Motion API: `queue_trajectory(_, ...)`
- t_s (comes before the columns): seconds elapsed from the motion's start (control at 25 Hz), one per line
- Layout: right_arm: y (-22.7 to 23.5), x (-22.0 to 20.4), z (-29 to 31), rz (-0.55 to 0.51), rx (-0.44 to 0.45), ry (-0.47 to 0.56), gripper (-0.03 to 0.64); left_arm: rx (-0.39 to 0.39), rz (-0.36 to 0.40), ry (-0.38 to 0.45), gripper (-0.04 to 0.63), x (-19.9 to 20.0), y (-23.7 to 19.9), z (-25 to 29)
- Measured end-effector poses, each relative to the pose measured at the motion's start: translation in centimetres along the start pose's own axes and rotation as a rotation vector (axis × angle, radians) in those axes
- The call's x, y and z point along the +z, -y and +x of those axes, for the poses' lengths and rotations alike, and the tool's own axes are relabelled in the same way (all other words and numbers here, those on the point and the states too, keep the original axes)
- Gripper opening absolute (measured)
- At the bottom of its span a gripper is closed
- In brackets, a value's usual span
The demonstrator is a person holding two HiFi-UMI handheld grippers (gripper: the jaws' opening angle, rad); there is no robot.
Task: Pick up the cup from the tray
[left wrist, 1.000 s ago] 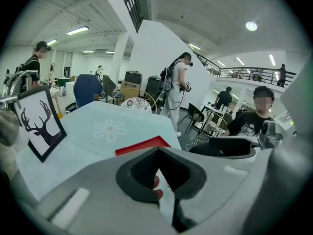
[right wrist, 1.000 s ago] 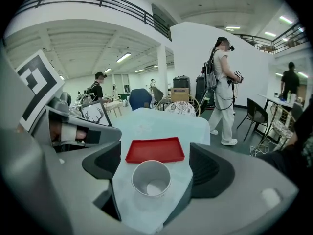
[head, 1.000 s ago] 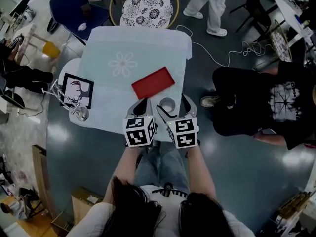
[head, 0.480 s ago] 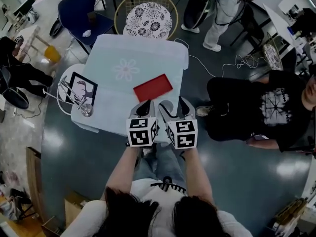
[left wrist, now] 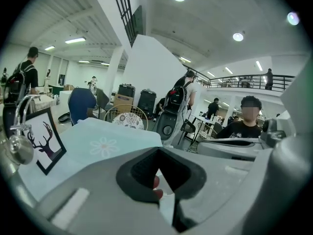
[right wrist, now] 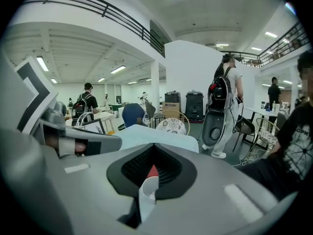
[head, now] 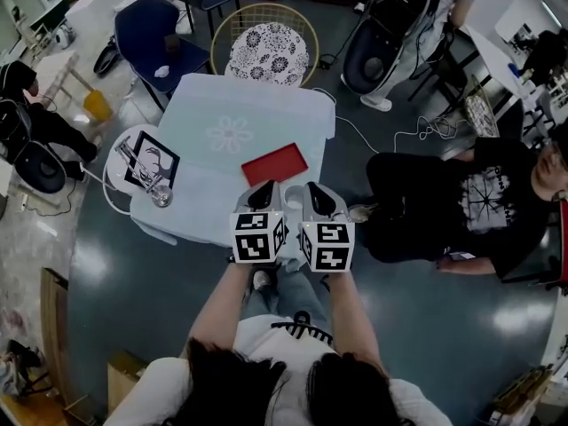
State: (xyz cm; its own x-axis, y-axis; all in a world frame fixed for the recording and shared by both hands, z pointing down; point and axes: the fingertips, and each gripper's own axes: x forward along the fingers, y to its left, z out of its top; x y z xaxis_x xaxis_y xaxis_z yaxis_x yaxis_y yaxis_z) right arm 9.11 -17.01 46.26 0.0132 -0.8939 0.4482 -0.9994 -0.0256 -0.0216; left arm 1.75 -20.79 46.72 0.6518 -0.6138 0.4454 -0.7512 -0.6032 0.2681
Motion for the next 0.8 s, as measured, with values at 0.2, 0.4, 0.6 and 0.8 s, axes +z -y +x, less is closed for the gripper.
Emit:
queue_trajectory(0.2,-0.6,0.5,-1.0,0.009,0.017,0.02,0.023,-0.005,0.015,0.013,0.0,0.3,0.7,-0.8)
queue_trajectory(0.4,-1.3,0.9,-1.8,0.004,0.023,0.025,0.023,-0.013,0.034,0.022,0.001,0.5,1.2,-1.8)
queue_trajectory(0.6,-1.8,1.2,-1.5,-0.005,0.013,0.024,0.023,-0.022,0.044,0.022,0.0,0.3,1.1,-1.9)
queue_trajectory(0.8,-2.5,0.3,-0.9,-0.009,0.022,0.01,0.023,-0.027,0.054,0.028,0.0,-0.6,0.7,-1.8)
